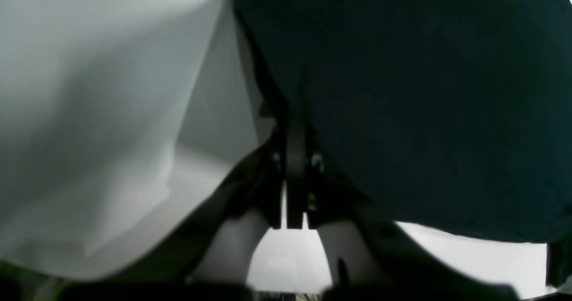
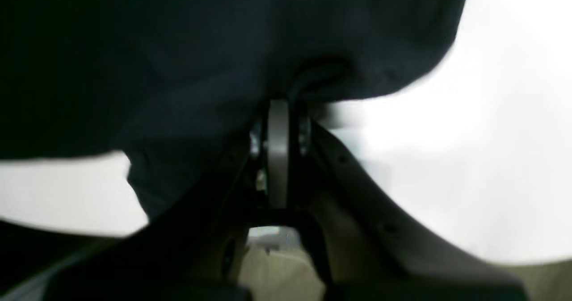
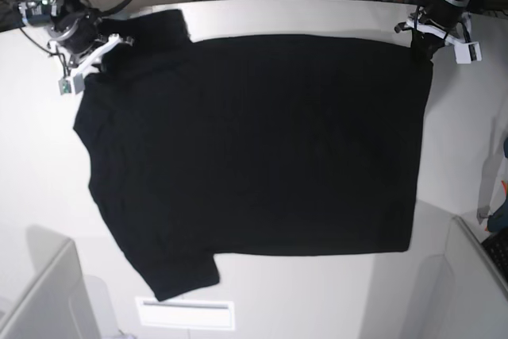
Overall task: Fold the T-shirt properly
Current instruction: 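Lift the shoulders and drag the shirt toward the robot, flattening it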
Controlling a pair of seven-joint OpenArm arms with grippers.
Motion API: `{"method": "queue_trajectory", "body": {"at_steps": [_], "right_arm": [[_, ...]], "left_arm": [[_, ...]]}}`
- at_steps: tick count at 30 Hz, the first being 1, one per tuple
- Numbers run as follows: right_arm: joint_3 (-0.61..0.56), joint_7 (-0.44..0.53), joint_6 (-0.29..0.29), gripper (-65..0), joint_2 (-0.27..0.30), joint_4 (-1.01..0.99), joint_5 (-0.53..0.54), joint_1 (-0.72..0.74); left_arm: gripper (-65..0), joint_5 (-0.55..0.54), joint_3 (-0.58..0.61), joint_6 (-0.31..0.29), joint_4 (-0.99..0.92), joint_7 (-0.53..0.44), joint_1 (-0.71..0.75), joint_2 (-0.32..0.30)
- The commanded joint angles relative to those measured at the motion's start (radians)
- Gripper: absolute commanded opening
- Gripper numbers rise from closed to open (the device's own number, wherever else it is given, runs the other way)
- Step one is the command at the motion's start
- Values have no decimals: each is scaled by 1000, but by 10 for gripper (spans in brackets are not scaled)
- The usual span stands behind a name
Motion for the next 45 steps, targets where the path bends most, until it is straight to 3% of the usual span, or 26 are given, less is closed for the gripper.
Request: {"method": "queue_trajectory", "body": {"at_steps": [1, 6, 12, 19, 26, 31, 34, 45], "right_arm": [[5, -11, 0, -650, 12, 18, 10, 21], [6, -101, -5, -650, 35, 13, 9, 136], [-3, -138, -112, -650, 55, 3, 9, 251], [-4, -132, -155, -650, 95, -191, 9, 383], [-4, -129, -157, -650, 149, -375, 9, 513], [-4, -126, -157, -650, 172, -461, 9, 569], [-4, -101, -157, -650, 172, -501, 9, 592], [-72, 6, -158, -650, 199, -657, 9, 639]], "left_arm": [[-650, -4, -30, 0, 13, 24, -32, 1], [-650, -4, -126, 0, 13, 263, -197, 75], [-650, -4, -197, 0, 13, 407, -345, 105], [-650, 4, -194, 0, -36, 472, -481, 107], [-650, 7, -191, 0, -100, 495, -579, 104], [-650, 140, -137, 2, -158, 492, -650, 104], [-650, 186, -106, 2, -191, 489, -691, 107], [-650, 190, -100, 2, -333, 489, -793, 104]]}}
